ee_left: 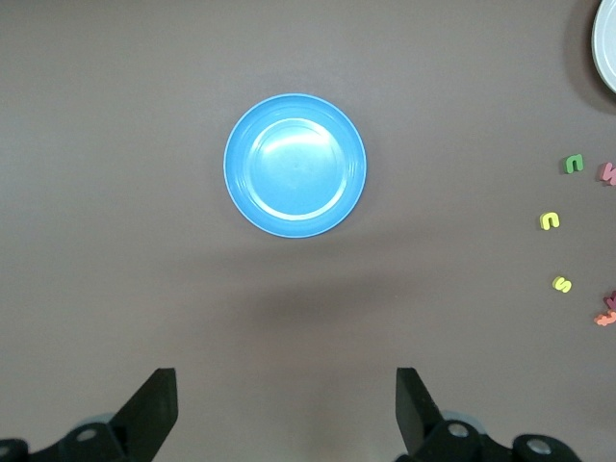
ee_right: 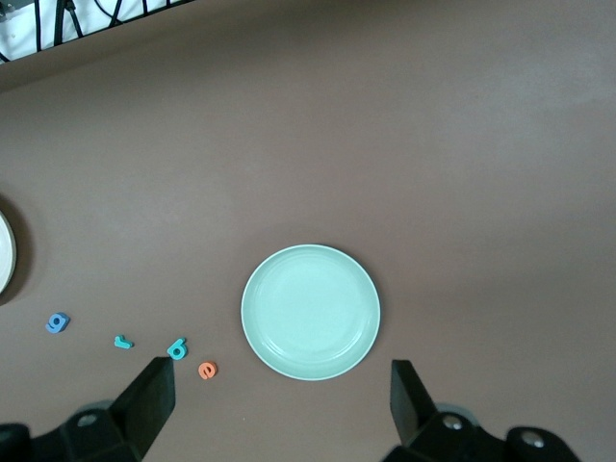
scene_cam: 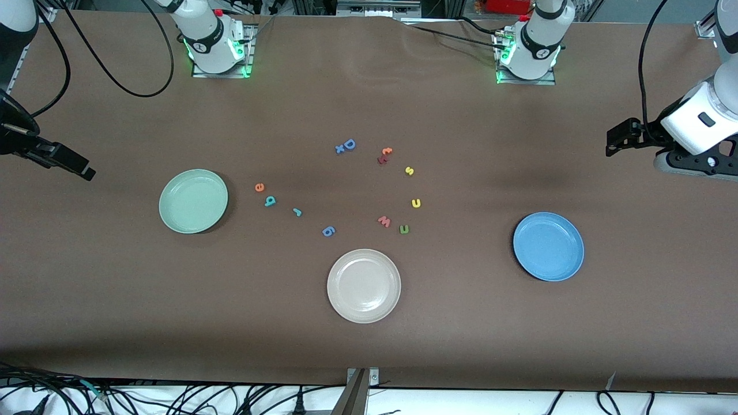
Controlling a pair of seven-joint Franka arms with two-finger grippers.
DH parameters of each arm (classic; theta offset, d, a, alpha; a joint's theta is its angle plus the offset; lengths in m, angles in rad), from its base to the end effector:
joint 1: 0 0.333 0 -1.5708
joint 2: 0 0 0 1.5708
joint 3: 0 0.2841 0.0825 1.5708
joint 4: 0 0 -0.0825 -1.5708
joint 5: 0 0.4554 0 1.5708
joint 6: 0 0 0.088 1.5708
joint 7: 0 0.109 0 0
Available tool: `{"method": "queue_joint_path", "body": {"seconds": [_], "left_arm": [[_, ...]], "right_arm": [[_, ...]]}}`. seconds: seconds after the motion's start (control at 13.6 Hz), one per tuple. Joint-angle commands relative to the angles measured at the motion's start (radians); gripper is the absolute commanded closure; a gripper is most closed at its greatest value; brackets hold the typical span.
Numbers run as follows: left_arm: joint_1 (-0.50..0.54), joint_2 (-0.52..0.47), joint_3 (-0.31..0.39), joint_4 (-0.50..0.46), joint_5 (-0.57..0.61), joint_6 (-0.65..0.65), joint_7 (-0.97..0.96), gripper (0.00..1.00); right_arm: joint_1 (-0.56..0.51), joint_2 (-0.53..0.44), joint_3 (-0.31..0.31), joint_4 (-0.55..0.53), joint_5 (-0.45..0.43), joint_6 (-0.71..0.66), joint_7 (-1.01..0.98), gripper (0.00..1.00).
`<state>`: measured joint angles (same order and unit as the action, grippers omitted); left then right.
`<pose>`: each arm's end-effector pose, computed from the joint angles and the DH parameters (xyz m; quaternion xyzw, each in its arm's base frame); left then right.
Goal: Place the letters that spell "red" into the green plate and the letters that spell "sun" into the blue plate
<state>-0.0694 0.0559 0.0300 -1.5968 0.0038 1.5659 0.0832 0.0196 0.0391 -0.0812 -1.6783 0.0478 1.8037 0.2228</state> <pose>0.6366 -0.0251 0.5408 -0.9972 0.0613 0.0434 0.0018 0.6522 -0.0355 0.5279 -0.9881 0.1459 -0.0413 0.0253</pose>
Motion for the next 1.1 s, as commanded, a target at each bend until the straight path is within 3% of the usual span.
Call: {"method": "queue_joint_path", "body": {"seconds": [0.0, 1.03], "left_arm": [[-0.001, -0.004, 0.001, 0.003, 0.031, -0.01, 0.01, 0.0], [0.013, 0.004, 0.002, 0.017, 0.018, -0.009, -0.046, 0.0]], "right_arm": [[0.007, -0.015, -0.011, 0.0, 0.023, -0.02, -0.022, 0.01], [0.007, -0.01, -0.008, 0.0, 0.021, -0.06, -0.014, 0.01]]}}
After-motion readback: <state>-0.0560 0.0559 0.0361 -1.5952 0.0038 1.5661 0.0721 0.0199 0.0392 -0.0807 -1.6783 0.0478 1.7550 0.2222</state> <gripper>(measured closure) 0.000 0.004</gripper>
